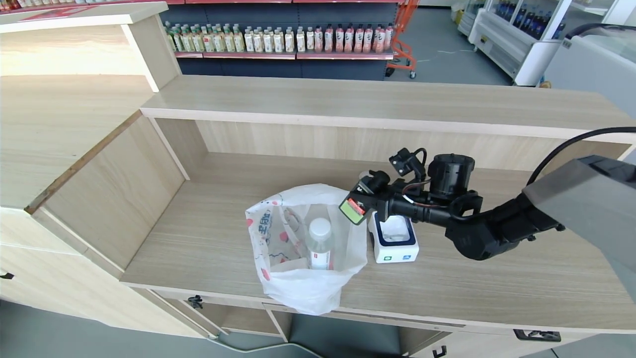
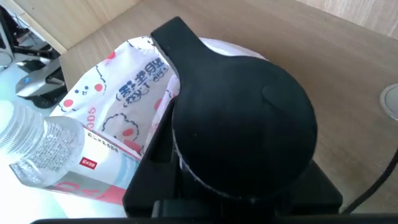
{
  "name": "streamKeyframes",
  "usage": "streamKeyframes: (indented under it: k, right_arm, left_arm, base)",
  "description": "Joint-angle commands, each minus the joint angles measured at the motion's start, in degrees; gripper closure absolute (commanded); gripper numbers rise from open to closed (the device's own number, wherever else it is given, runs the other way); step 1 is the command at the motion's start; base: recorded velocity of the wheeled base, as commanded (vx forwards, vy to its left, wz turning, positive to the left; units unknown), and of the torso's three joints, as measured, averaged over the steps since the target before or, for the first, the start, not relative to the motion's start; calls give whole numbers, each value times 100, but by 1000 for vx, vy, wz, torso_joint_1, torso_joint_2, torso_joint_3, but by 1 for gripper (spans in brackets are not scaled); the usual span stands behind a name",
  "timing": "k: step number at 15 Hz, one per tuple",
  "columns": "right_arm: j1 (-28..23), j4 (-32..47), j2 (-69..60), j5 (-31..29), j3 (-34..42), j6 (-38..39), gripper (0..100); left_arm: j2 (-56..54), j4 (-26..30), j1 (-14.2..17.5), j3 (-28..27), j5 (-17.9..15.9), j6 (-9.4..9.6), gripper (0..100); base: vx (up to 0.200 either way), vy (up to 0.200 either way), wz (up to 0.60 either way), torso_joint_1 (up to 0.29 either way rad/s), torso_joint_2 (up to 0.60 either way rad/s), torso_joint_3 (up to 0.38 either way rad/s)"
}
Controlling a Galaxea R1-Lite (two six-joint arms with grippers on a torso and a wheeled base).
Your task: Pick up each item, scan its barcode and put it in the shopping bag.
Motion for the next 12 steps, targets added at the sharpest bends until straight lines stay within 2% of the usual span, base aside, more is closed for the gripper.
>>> streamKeyframes:
  k: [1, 5, 7, 9, 12]
  right_arm:
    - [29, -2, 380, 80, -240, -4, 100]
    - [126, -2, 618, 203, -381, -13, 100]
    - [196, -239, 776, 212, -407, -30, 100]
    - [187, -793, 1136, 247, -539, -83, 100]
    - [214, -846, 1180, 247, -495, -118, 100]
  left_arm:
    - [-2, -4, 0, 0, 1, -3, 0]
    - [-2, -4, 0, 0, 1, -3, 0]
    - [-2, -4, 0, 0, 1, -3, 0]
    - [-2, -4, 0, 0, 1, -3, 0]
    - [-2, -4, 0, 0, 1, -3, 0]
  base:
    - [0, 0, 0, 0, 0, 0]
    - [0, 0, 0, 0, 0, 0]
    - [0, 0, 0, 0, 0, 0]
    - [0, 0, 0, 0, 0, 0]
    - [0, 0, 0, 0, 0, 0]
